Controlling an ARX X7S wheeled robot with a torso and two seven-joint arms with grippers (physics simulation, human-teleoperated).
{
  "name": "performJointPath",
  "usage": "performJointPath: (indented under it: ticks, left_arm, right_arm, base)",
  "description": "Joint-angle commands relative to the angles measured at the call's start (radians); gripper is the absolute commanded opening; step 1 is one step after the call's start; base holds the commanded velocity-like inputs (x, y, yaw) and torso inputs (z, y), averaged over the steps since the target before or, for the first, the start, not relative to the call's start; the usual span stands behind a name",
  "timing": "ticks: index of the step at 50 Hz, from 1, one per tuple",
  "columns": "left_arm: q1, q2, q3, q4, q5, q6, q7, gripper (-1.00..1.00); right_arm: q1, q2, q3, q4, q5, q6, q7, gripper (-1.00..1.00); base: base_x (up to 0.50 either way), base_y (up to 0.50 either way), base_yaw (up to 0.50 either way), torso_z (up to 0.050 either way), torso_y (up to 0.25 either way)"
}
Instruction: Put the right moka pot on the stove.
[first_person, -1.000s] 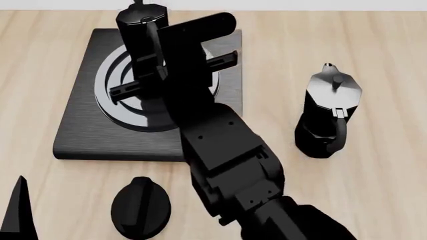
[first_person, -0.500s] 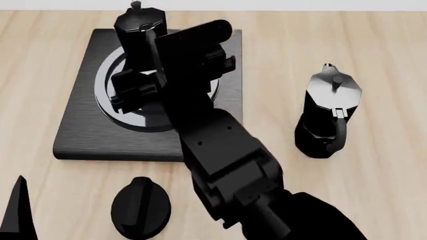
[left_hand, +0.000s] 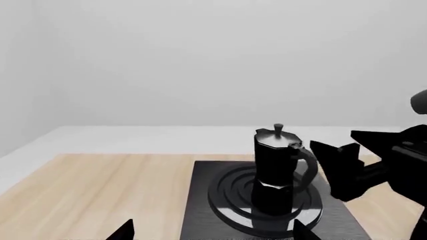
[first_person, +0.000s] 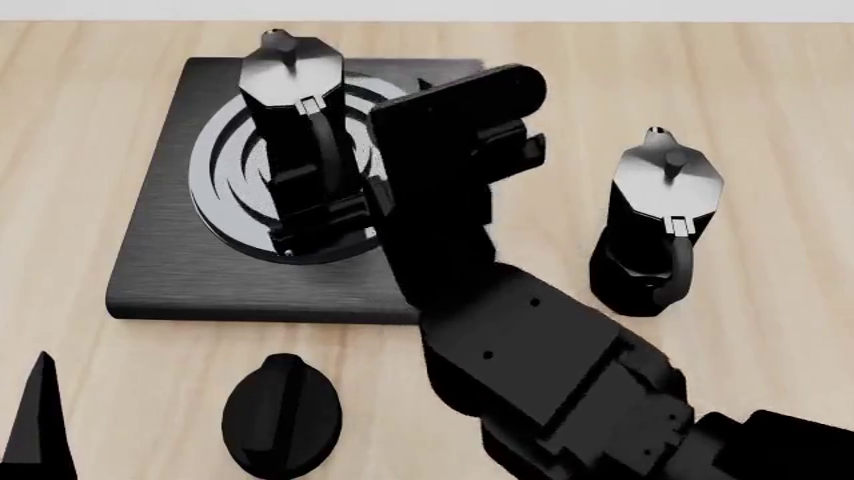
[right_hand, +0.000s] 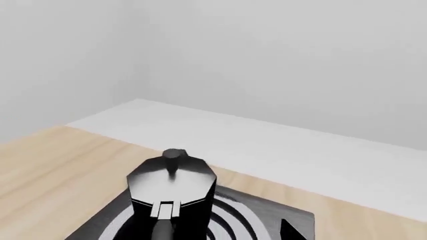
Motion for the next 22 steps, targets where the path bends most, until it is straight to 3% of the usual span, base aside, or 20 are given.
performJointPath:
  ticks: [1, 14, 22]
  left_arm:
    - [-0.004, 0.000, 0.003, -0.004, -0.007, -0.003, -0.002, 1.00]
    - [-0.008, -0.001, 0.005, -0.002, -0.008, -0.007, -0.008, 1.00]
    - [-0.010, -0.004, 0.005, 0.001, -0.011, -0.007, -0.011, 1.00]
  right_arm:
    - [0.002, 0.201, -0.036, -0.344, -0.055, 0.007, 0.182, 1.00]
    - [0.039, 0.427, -0.072, -0.757, -0.156, 0.068, 0.396, 1.00]
    - [0.026, 0.521, -0.081, -0.901, -0.194, 0.080, 0.491, 1.00]
  base:
    - [0.00, 0.00, 0.00, 0.000, 0.000]
    - [0.00, 0.00, 0.00, 0.000, 0.000]
    - [0.00, 0.00, 0.00, 0.000, 0.000]
